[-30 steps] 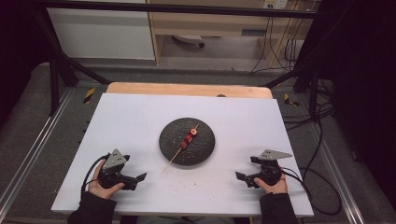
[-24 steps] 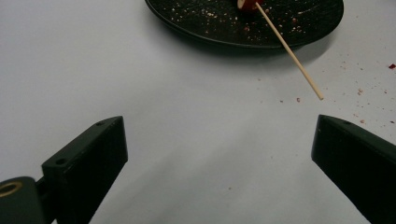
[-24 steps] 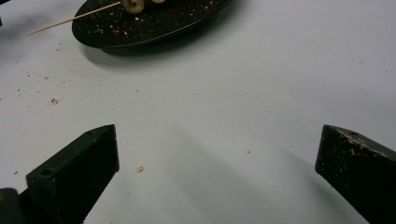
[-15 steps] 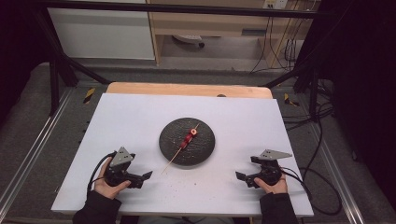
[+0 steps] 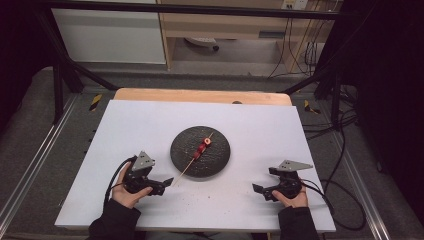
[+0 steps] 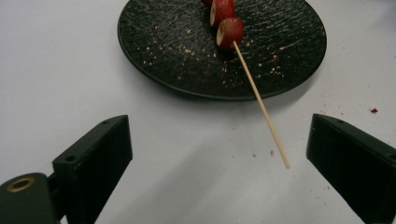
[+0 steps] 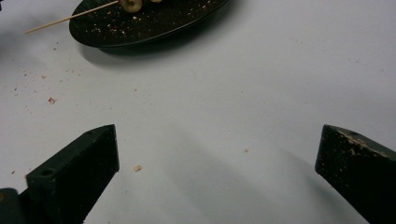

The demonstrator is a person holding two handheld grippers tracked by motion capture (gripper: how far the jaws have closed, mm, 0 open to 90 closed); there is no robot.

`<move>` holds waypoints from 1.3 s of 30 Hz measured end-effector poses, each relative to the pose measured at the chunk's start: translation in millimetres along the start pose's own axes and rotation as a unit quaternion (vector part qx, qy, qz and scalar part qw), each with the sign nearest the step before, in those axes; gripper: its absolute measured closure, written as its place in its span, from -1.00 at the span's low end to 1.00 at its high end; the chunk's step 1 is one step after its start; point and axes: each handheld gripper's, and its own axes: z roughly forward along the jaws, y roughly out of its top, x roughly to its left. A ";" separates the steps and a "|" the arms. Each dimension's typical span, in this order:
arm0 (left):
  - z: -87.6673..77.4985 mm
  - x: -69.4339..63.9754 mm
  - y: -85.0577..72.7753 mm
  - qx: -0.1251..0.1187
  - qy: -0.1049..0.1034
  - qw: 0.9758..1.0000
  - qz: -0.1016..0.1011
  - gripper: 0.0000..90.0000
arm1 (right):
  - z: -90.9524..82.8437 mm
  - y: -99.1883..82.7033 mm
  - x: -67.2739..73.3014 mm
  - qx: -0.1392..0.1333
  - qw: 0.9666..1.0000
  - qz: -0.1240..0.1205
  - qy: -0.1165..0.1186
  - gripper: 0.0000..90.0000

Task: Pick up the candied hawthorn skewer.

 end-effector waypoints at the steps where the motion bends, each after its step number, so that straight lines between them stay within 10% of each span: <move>1: 1.5 -1.1 2.6 0.001 0.000 1.000 -0.001 -0.84 | 0.1 0.0 0.1 0.000 1.000 0.001 0.000 -0.99; 18: 37.9 -18.5 39.4 0.032 0.012 0.999 -0.001 -0.64 | -0.1 0.0 0.0 0.000 1.000 0.001 0.000 -0.99; 39: 74.3 -23.6 51.0 0.082 0.025 0.996 -0.009 0.27 | 0.6 -0.2 -0.3 0.003 1.000 0.003 -0.001 -0.98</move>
